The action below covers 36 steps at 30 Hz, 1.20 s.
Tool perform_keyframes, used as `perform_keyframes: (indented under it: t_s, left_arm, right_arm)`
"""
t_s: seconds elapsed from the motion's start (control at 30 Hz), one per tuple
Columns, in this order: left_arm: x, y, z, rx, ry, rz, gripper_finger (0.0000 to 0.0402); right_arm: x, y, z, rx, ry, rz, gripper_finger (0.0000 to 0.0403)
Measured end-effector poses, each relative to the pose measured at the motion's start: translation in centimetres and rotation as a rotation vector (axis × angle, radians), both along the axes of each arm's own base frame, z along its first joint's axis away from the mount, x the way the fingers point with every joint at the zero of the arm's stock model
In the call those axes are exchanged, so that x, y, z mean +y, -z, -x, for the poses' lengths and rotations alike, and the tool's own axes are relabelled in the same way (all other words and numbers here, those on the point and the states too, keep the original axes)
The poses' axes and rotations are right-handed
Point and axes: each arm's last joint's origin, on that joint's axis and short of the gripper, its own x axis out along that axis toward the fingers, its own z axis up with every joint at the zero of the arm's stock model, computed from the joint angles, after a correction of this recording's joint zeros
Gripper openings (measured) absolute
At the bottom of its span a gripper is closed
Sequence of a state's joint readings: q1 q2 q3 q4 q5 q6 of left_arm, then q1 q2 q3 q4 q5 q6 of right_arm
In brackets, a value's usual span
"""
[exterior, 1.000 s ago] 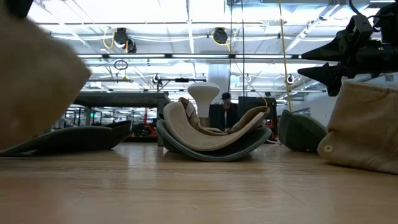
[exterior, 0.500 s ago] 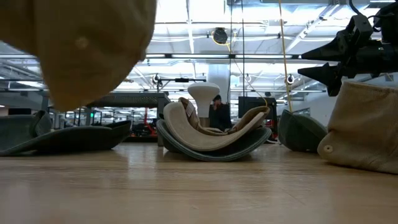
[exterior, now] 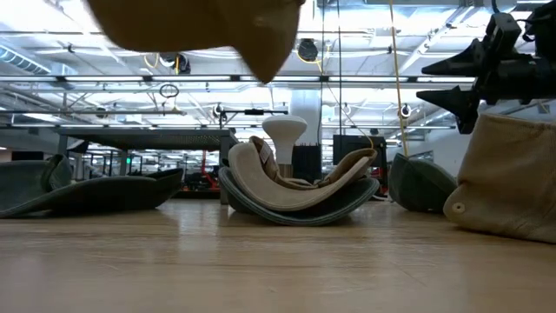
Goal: Pick & Place hat
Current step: Put the left brown cap on the shelf
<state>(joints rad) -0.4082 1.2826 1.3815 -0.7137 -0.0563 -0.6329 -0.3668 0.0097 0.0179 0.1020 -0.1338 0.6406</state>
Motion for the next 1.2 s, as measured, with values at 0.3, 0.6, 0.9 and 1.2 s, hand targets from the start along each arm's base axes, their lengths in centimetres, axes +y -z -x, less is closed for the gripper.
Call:
perform_keyframes:
  t_s: [0.3, 0.6, 0.9, 1.2]
  left_arm:
    - [5.1, -2.7, 1.9, -0.213, 0.185, -0.204, 0.0007]
    - [9.0, -5.2, 5.7, -0.416, 0.279, -0.331, 0.0007]
    - [11.0, -6.6, 7.4, -0.578, 0.337, -0.371, 0.0007]
    - [12.4, -8.6, 7.1, -0.793, 0.305, -0.448, 0.0007]
  right_arm:
    - [0.1, -1.5, 0.2, -0.162, -0.011, -0.019, 0.0208]
    - [0.2, -3.5, 1.0, -0.341, 0.075, 0.19, 0.0208]
    - [-0.1, -3.9, 0.7, -0.364, 0.143, 0.146, 0.0208]
    - [-0.8, -9.0, -1.2, -0.296, 0.142, 0.171, 0.0208]
